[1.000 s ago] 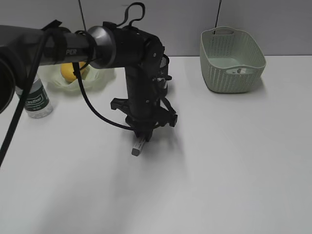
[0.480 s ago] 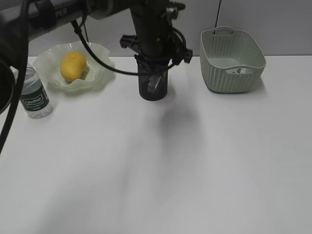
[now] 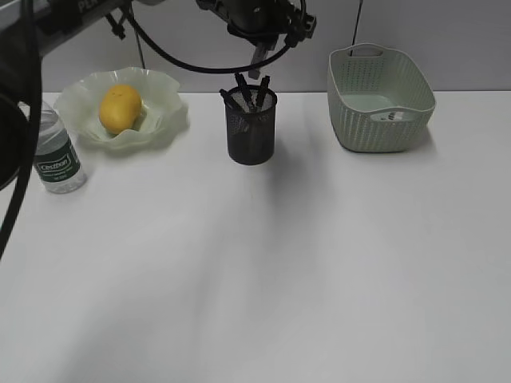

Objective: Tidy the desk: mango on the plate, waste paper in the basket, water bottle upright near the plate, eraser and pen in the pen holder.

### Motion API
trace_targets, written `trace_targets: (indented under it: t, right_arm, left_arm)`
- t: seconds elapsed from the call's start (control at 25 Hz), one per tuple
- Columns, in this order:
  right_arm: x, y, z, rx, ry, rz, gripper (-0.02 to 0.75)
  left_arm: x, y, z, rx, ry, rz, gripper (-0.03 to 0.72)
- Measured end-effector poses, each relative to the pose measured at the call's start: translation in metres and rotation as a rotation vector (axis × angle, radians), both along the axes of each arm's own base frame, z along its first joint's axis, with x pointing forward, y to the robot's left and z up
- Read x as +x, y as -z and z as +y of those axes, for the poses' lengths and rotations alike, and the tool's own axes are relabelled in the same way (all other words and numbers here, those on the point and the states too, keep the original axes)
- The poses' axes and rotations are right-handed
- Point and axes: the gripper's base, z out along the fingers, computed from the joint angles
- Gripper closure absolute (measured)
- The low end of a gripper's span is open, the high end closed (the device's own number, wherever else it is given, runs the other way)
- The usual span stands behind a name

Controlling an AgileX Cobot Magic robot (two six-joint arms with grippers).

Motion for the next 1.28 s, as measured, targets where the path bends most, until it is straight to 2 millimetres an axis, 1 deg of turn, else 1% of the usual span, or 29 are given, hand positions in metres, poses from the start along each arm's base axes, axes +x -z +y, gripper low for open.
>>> trace_targets:
  t: [0.12, 0.28, 0.44, 0.52, 0.68, 0.76, 0.88, 0.96, 1.04, 1.16, 1.28]
  right_arm:
    - [0.000, 0.000, 0.000, 0.000, 0.000, 0.000, 0.279]
    - [0.000, 0.000, 0.000, 0.000, 0.000, 0.000, 0.279]
    - [0.000, 0.000, 0.000, 0.000, 0.000, 0.000, 0.279]
    - [0.000, 0.000, 0.000, 0.000, 0.000, 0.000, 0.279]
    - [0.000, 0.000, 0.000, 0.000, 0.000, 0.000, 0.279]
    - [0.000, 0.000, 0.000, 0.000, 0.000, 0.000, 0.279]
    - [0.000, 0.000, 0.000, 0.000, 0.000, 0.000, 0.279]
    - [0.000, 0.000, 0.000, 0.000, 0.001, 0.000, 0.279]
    - [0.000, 0.000, 0.000, 0.000, 0.001, 0.000, 0.279]
    - [0.000, 0.000, 0.000, 0.000, 0.000, 0.000, 0.279]
    - [0.000, 0.000, 0.000, 0.000, 0.000, 0.000, 0.279]
  left_arm:
    - [0.009, 0.015, 0.001, 0.001, -0.002, -0.004, 0.532]
    - [0.017, 0.036, 0.003, 0.022, -0.014, 0.025, 0.529]
    - [0.021, 0.048, 0.004, 0.035, -0.018, 0.043, 0.510]
    - [0.021, 0.049, 0.004, 0.036, -0.019, 0.046, 0.459]
    - [0.020, 0.050, 0.005, 0.045, -0.024, 0.058, 0.314]
    - [0.020, 0.051, 0.006, 0.055, -0.029, 0.070, 0.283]
    - [0.018, 0.052, 0.008, 0.077, -0.041, 0.097, 0.268]
    - [0.014, 0.047, 0.012, 0.095, -0.056, 0.122, 0.265]
    - [0.010, 0.038, 0.016, 0.107, -0.072, 0.147, 0.265]
    - [0.000, 0.020, 0.022, 0.101, -0.084, 0.196, 0.265]
    - [-0.010, 0.002, 0.020, 0.054, -0.030, 0.224, 0.265]
